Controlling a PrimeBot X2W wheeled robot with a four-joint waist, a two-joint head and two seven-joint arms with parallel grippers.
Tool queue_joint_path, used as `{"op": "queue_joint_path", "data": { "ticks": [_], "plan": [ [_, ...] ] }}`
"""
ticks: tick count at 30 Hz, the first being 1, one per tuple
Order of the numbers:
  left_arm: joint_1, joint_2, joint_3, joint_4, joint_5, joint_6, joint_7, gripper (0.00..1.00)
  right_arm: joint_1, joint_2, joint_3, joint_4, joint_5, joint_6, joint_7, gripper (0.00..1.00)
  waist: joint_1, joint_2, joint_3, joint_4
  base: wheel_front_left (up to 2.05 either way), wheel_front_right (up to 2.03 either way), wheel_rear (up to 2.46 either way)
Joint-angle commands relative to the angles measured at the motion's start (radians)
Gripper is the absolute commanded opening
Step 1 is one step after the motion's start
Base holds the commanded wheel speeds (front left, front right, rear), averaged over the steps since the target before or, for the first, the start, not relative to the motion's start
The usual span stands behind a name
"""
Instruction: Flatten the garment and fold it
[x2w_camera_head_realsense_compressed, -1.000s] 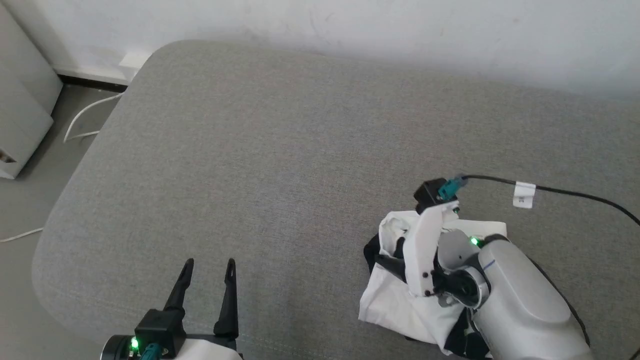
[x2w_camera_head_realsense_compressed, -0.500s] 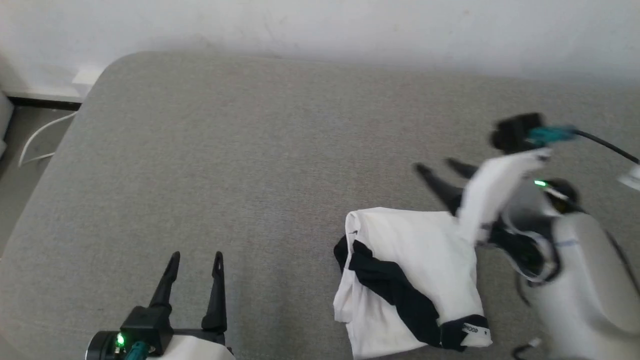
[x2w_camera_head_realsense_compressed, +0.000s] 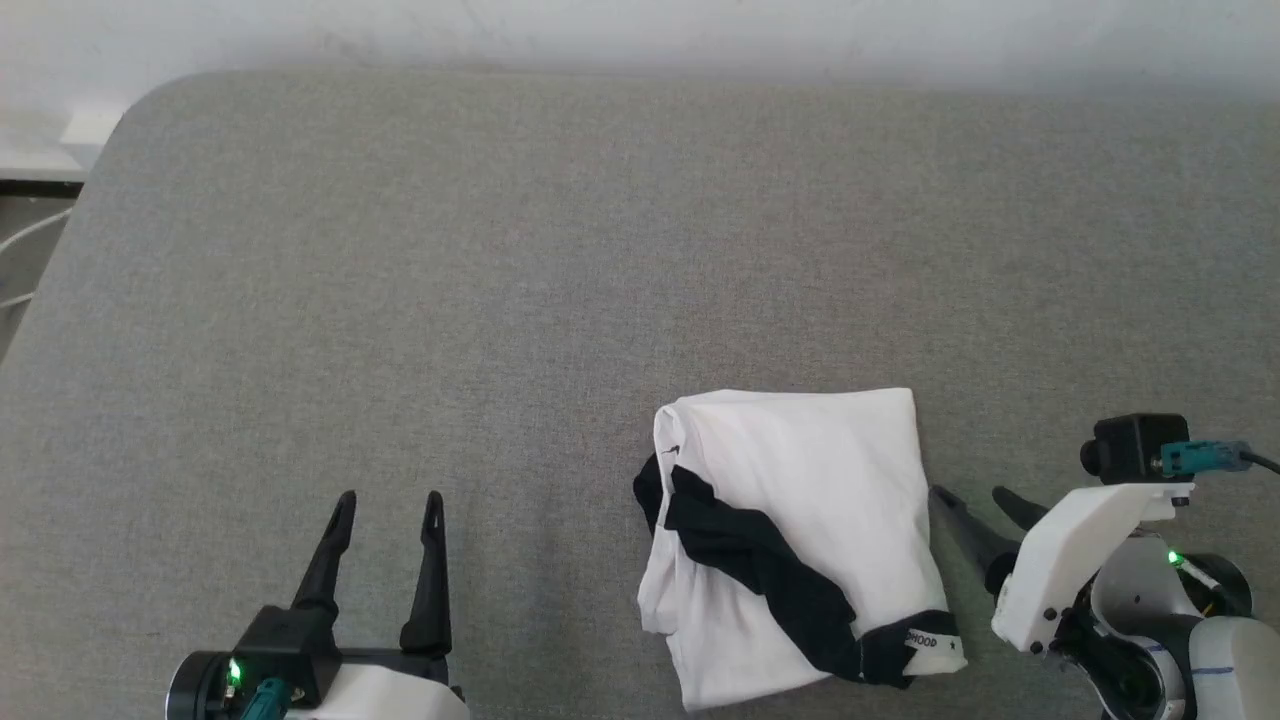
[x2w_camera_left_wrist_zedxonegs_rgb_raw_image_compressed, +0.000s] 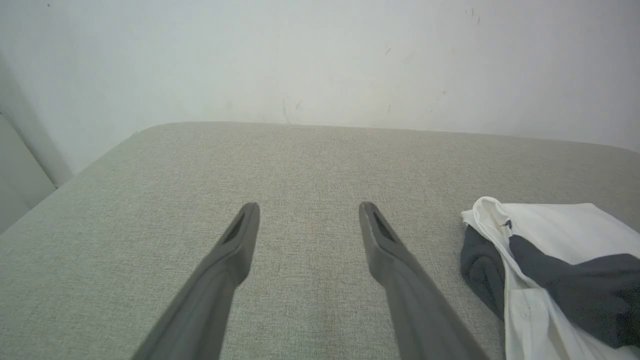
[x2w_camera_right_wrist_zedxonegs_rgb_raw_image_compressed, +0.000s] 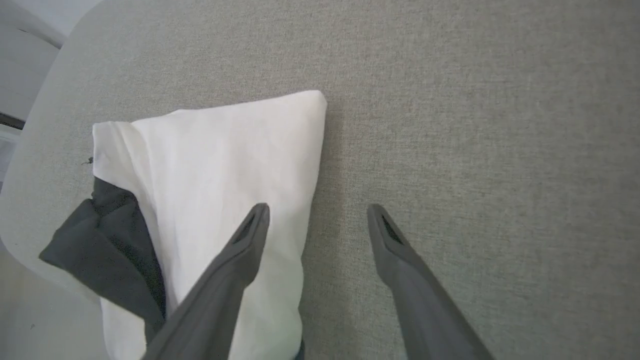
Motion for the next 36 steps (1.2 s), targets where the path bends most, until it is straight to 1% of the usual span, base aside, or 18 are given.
{"op": "queue_joint_path", "data": {
  "ticks": [1,5,10,14,18,21,22,23,24,25,33,36],
  "plan": [
    [-0.018,0.004,0.0,0.0,0.007,-0.006,-0.005,1.0,0.007,0.004,0.001,-0.001,0.005,-0.001,0.001,1.0,-0.0001,0.0,0.01,0.006,0.0,0.0,0.0],
    [-0.03,0.007,-0.005,0.007,0.008,-0.012,-0.005,1.0,0.017,0.006,0.018,0.016,0.023,-0.001,0.028,1.0,-0.0001,0.0,0.028,0.028,0.0,0.0,0.0],
    [-0.037,0.004,-0.008,0.014,0.004,-0.016,-0.005,1.0,0.029,0.006,0.033,0.017,0.057,-0.001,0.096,1.0,-0.0001,0.0,0.048,0.054,0.0,0.0,0.0],
    [-0.048,-0.002,-0.014,0.017,0.003,-0.021,-0.005,1.0,0.024,0.006,0.014,0.033,0.037,-0.001,0.135,1.0,-0.0001,0.0,0.067,0.073,0.0,0.0,0.0],
    [-0.061,-0.004,-0.017,0.022,0.003,-0.028,-0.005,1.0,-0.009,0.006,-0.001,0.091,0.058,-0.001,0.146,1.0,-0.0001,0.0,0.082,0.087,0.0,0.0,0.0],
    [-0.07,-0.003,-0.017,0.028,0.003,-0.033,-0.005,1.0,-0.042,0.006,0.018,0.123,0.037,-0.001,0.134,1.0,-0.0001,0.0,0.088,0.094,0.0,0.0,0.0],
    [-0.072,-0.003,-0.016,0.029,0.003,-0.034,-0.005,1.0,-0.052,0.006,0.026,0.126,0.029,-0.001,0.126,0.48,-0.0001,0.0,0.088,0.096,0.0,0.0,0.0],
    [-0.073,-0.003,-0.015,0.031,0.003,-0.034,-0.005,1.0,-0.06,0.006,0.036,0.128,0.025,-0.001,0.12,0.39,-0.0001,0.0,0.087,0.096,0.0,0.0,0.0],
    [-0.072,-0.003,-0.015,0.032,0.003,-0.035,-0.005,1.0,-0.066,0.006,0.045,0.127,0.026,-0.001,0.114,0.04,-0.0001,0.0,0.085,0.096,0.0,0.0,0.0],
    [-0.071,-0.003,-0.014,0.034,0.003,-0.034,-0.005,1.0,-0.071,0.006,0.048,0.125,0.027,-0.001,0.105,0.0,-0.0001,0.0,0.081,0.095,0.0,0.0,0.0],
    [-0.048,-0.003,-0.015,0.043,0.006,-0.03,-0.005,1.0,-0.074,0.006,0.06,0.079,-0.009,-0.001,0.081,0.0,-0.0001,0.0,0.025,0.058,0.0,0.0,0.0],
    [-0.041,0.005,-0.015,0.038,0.007,-0.031,-0.005,1.0,-0.09,-0.002,0.07,0.043,-0.05,-0.001,0.067,0.0,-0.0001,0.0,0.014,0.033,0.0,0.0,0.0]
  ]
}}
